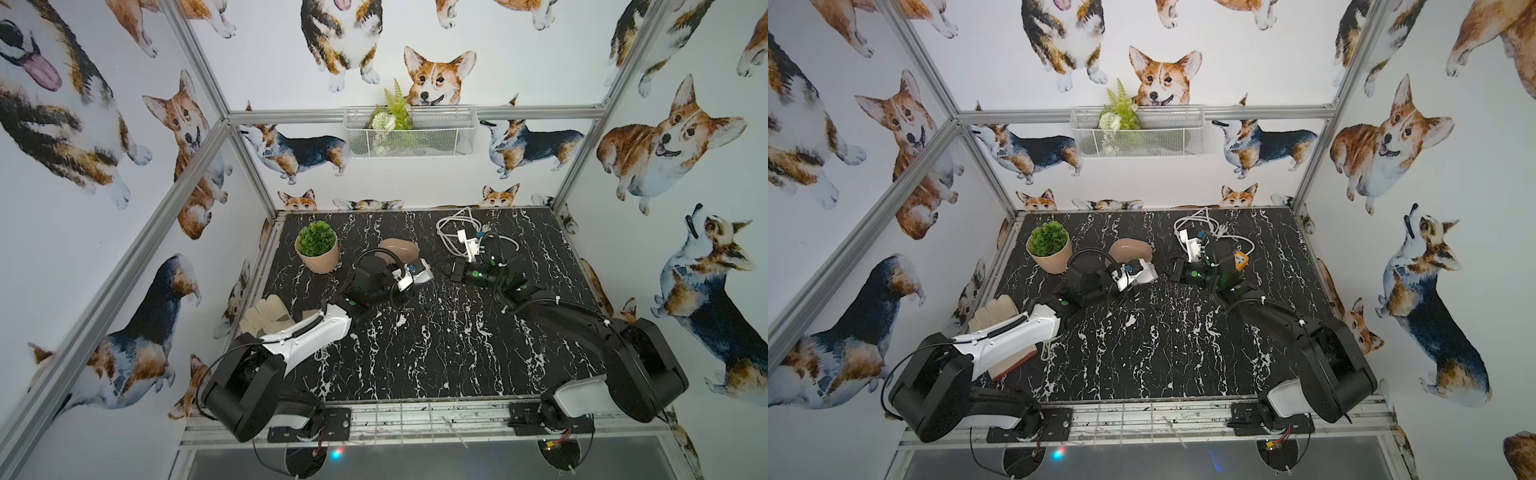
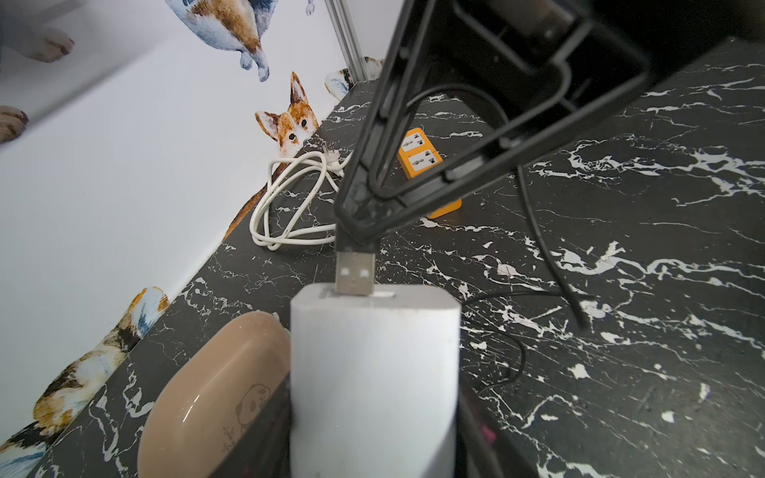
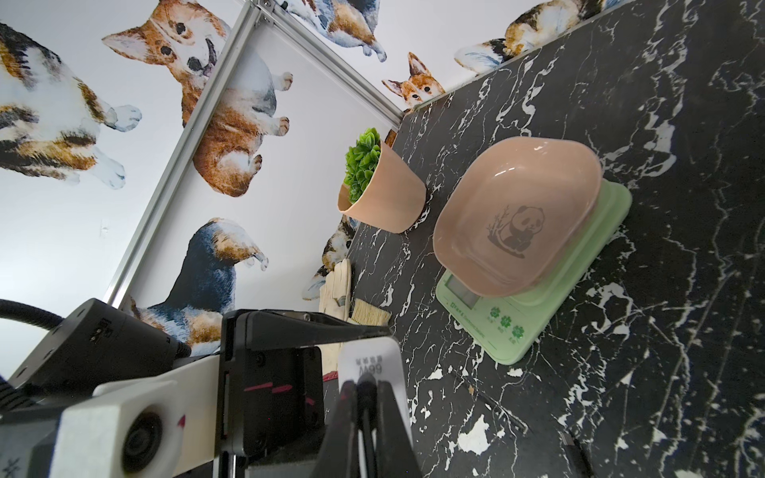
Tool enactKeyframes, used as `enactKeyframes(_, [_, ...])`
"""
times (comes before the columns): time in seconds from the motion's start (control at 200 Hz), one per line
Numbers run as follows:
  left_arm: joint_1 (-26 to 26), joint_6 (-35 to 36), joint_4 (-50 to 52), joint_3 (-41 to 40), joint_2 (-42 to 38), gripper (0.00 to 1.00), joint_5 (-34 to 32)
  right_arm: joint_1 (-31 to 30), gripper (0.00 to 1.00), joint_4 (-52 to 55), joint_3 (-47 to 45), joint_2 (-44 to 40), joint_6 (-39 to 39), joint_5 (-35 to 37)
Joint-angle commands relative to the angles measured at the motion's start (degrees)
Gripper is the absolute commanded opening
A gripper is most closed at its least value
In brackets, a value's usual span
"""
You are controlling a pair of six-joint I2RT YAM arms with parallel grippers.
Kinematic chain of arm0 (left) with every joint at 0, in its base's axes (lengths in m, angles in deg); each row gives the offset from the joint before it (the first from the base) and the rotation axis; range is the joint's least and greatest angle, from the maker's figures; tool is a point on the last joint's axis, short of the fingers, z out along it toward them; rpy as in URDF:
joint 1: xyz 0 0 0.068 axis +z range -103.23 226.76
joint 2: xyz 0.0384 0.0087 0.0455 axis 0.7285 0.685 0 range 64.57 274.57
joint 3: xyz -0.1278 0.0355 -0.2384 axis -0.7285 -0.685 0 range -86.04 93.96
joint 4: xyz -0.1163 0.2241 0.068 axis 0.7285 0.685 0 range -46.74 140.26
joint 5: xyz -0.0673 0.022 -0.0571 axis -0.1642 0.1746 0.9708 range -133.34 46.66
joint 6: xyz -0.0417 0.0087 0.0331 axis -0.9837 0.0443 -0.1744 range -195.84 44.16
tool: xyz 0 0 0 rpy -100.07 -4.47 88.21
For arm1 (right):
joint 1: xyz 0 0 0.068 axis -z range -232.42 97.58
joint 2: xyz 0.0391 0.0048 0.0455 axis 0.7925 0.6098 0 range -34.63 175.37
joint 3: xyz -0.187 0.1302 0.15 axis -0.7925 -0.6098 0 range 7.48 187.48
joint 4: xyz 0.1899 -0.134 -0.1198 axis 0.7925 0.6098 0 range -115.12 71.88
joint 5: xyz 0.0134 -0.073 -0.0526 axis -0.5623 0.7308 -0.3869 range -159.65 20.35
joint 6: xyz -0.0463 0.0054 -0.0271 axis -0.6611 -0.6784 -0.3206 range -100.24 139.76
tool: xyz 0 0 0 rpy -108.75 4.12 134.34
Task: Charge the electronic scale
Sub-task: Insert the charging cable into the plug.
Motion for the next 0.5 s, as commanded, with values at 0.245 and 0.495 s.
enactKeyframes(0.245, [0.2, 0.25, -6.24, -1.41, -0.83, 0.2, 0.83, -0.12, 0.0, 1.37, 0.21, -1.14, -1.66, 0.57])
enactKeyframes(0.495, [0.2, 0.04, -5.35, -0.55, -0.34, 0.19, -0.28, -0.95, 0.0, 0.91, 0.12, -1.47, -0.76, 1.04])
